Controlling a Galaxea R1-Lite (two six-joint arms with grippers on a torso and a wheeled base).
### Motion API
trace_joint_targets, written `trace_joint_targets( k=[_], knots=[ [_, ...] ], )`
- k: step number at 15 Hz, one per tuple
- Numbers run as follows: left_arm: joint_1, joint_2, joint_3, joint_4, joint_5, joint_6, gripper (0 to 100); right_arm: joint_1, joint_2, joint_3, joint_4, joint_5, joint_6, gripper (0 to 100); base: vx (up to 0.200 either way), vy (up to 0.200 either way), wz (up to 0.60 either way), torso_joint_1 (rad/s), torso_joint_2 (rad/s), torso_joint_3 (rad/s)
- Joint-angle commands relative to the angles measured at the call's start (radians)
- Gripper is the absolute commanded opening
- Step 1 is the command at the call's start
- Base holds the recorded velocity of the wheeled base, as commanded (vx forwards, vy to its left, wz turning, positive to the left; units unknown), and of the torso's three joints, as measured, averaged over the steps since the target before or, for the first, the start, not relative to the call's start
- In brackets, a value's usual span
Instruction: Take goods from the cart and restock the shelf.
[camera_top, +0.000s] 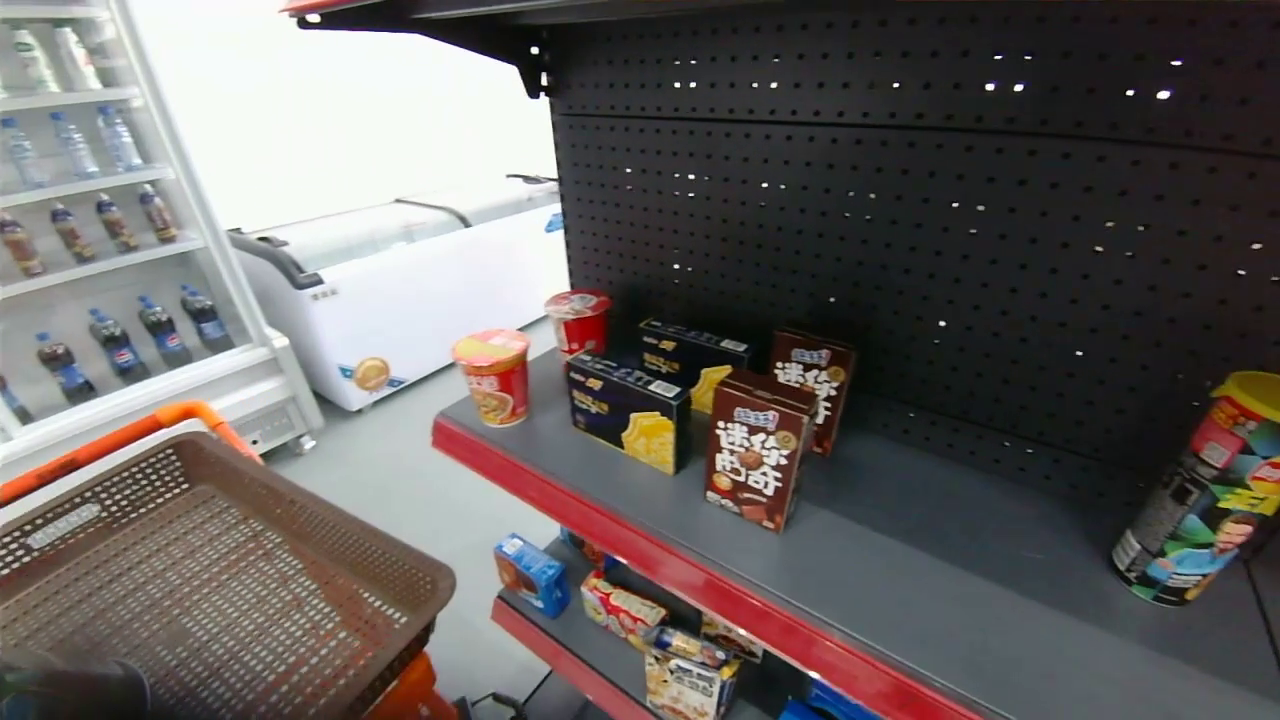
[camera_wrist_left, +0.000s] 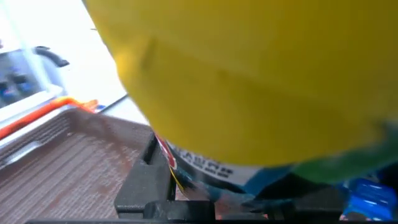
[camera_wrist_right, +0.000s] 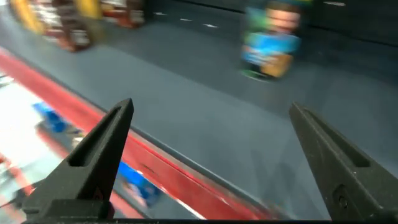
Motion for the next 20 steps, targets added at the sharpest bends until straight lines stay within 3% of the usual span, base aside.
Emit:
trace_joint_targets(
  k=[1,13,18,20],
  knots=[
    [0.0,-0.003,0.008,-0.001,-0.001,0.001,0,0.0,0.0,0.001,0.0,0.0,-0.001,100,0.0,0.0,-0.6,0.002,0.0,0.002],
    [0.0,-0.047,0.051,0.001,0.012,0.001,0,0.0,0.0,0.001,0.0,0.0,-0.001,100,0.0,0.0,-0.6,0.001,0.0,0.003],
    [0.002,-0.038,0.03,0.001,0.016,0.001,0,0.0,0.0,-0.001,0.0,0.012,-0.012,100,0.0,0.0,0.0,0.0,0.0,0.0],
    [0.002,-0.038,-0.01,0.064,0.048,0.002,0,0.002,0.0,-0.001,-0.002,0.025,-0.031,100,0.0,0.0,0.0,0.0,0.0,0.0]
  ],
)
